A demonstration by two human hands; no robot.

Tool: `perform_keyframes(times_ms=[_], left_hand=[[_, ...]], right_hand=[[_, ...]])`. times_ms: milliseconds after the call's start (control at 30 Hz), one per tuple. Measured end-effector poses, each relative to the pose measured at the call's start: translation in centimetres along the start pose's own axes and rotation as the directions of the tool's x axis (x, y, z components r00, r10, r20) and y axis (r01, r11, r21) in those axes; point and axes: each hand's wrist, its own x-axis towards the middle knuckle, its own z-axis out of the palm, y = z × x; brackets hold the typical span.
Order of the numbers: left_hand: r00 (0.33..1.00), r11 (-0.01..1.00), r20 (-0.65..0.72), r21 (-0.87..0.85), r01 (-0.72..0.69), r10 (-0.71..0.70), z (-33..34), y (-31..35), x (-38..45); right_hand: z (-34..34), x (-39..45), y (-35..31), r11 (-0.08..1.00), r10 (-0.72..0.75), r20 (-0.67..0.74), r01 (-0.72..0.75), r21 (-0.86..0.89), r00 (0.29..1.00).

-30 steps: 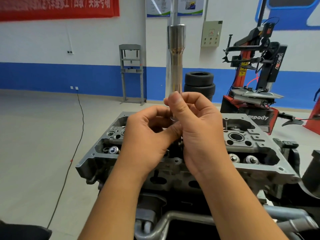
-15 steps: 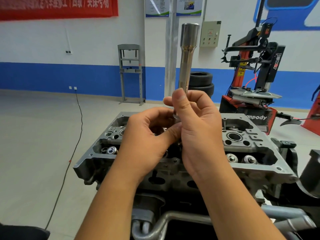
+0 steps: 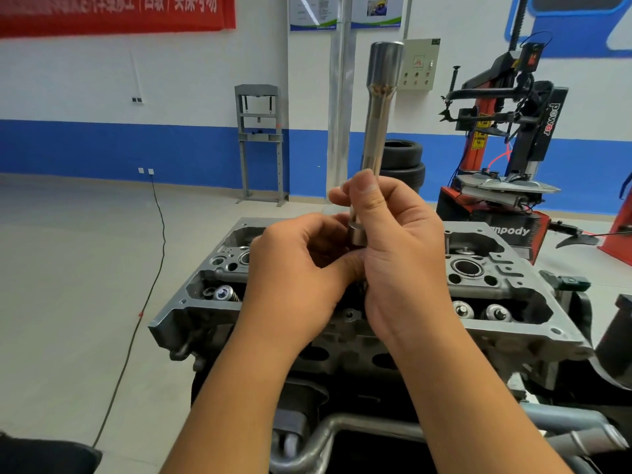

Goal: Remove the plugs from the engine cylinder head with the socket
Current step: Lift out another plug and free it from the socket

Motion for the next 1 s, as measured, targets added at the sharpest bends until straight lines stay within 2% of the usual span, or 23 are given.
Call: perform_keyframes(times_ms=[100,167,233,400,567,800,1000], left_hand=[[0.994,0.968,0.106,0.248,-0.038,0.012,-0.44,0.51,-0.16],[0.984,0.931,0.168,0.364,-0.009,-0.056,-0.52,0.72,-0.18],[0.978,0.902,0.171,0.43,0.032,-0.116,-0.51,0.92,-0.27],[0.975,0.887,0.093,0.44,0.143,-0.204,-0.3,1.01,-0.38],[0.979,0.899,0.075,0.415,0.142,-0.19,-0.02,0.92,-0.52],[0.979,0.905,0.063,0.397,0.152,-0.193,0.02,0.52,-0.67],[0.969,0.884,0.047,0.423,0.199,-0.241,0.04,0.56,-0.71]], right_hand=[[-0.05,0.2,0.08,0.999,-0.006,0.003,0.006,-0.053,1.0],[0.07,0.17,0.18,0.997,-0.008,0.011,0.009,-0.073,1.0],[0.18,0.08,0.22,0.997,-0.007,0.017,0.009,-0.079,1.0],[0.16,-0.17,0.41,0.996,-0.051,0.022,0.053,-0.077,0.998],[0.17,-0.21,0.6,0.99,-0.139,0.001,0.139,-0.028,0.99],[0.19,-0.24,0.53,0.991,-0.124,-0.048,0.121,-0.054,0.991],[0.13,-0.05,0.37,0.994,-0.095,-0.03,0.093,-0.048,0.995]])
